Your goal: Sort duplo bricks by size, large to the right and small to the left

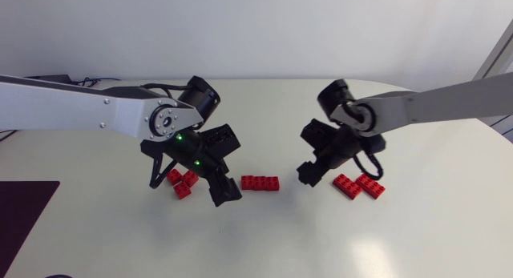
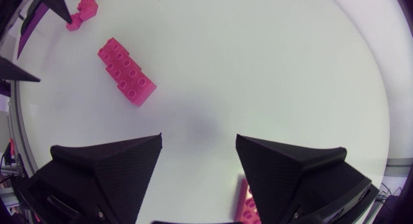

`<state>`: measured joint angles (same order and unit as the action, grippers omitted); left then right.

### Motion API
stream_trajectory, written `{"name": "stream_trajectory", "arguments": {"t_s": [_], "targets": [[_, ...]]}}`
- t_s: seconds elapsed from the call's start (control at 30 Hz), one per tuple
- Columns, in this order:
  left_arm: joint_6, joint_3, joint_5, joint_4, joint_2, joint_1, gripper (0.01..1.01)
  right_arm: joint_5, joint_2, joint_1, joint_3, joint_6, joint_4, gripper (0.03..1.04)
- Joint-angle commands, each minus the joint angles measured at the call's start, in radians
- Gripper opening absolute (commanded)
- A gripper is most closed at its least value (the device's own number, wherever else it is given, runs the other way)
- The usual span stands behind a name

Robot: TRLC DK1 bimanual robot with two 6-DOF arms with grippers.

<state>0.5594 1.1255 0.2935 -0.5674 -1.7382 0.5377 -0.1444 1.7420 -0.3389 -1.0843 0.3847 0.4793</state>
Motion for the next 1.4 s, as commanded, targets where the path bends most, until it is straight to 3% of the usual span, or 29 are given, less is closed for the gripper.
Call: {"name": "stream_trajectory", "arguments": {"t_s": [0.0, 0.37, 0.7, 0.8, 0.9, 1.03, 1.07, 1.27, 1.3, 1.33, 1.37], "targets": [[0.099, 0.039, 0.022, 0.003, -0.047, -0.005, 0.987, -0.035, -0.102, 0.032, 0.084, 0.049, 0.035, 1.01], [0.224, 0.125, 0.061, -0.029, -0.156, 0.002, 0.985, -0.101, -0.326, 0.132, 0.27, 0.128, 0.087, 1.0], [0.287, 0.178, 0.058, -0.061, -0.262, 0.004, 0.956, -0.109, -0.415, 0.123, 0.325, 0.117, 0.124, 1.0], [0.295, 0.181, 0.05, -0.061, -0.284, 0.007, 0.902, -0.11, -0.426, 0.115, 0.33, 0.106, 0.125, 1.0], [0.301, 0.184, 0.041, -0.055, -0.31, 0.007, 0.698, -0.109, -0.435, 0.094, 0.331, 0.095, 0.127, 1.0], [0.293, 0.18, 0.039, -0.008, -0.322, 0.008, 0.27, -0.107, -0.443, 0.058, 0.322, 0.074, 0.128, 1.0], [0.29, 0.18, 0.039, 0.004, -0.322, 0.01, 0.225, -0.106, -0.443, 0.052, 0.317, 0.071, 0.128, 1.0], [0.29, 0.188, 0.039, 0.023, -0.33, 0.011, 0.226, -0.103, -0.44, 0.026, 0.305, 0.059, 0.136, 1.0], [0.287, 0.197, 0.038, 0.023, -0.331, 0.007, 0.267, -0.103, -0.438, 0.024, 0.307, 0.059, 0.136, 1.0], [0.286, 0.203, 0.036, 0.023, -0.333, 0.005, 0.393, -0.103, -0.437, 0.023, 0.308, 0.059, 0.134, 1.0], [0.286, 0.211, 0.03, 0.023, -0.334, 0.002, 0.589, -0.103, -0.434, 0.023, 0.31, 0.059, 0.131, 1.0]]}}
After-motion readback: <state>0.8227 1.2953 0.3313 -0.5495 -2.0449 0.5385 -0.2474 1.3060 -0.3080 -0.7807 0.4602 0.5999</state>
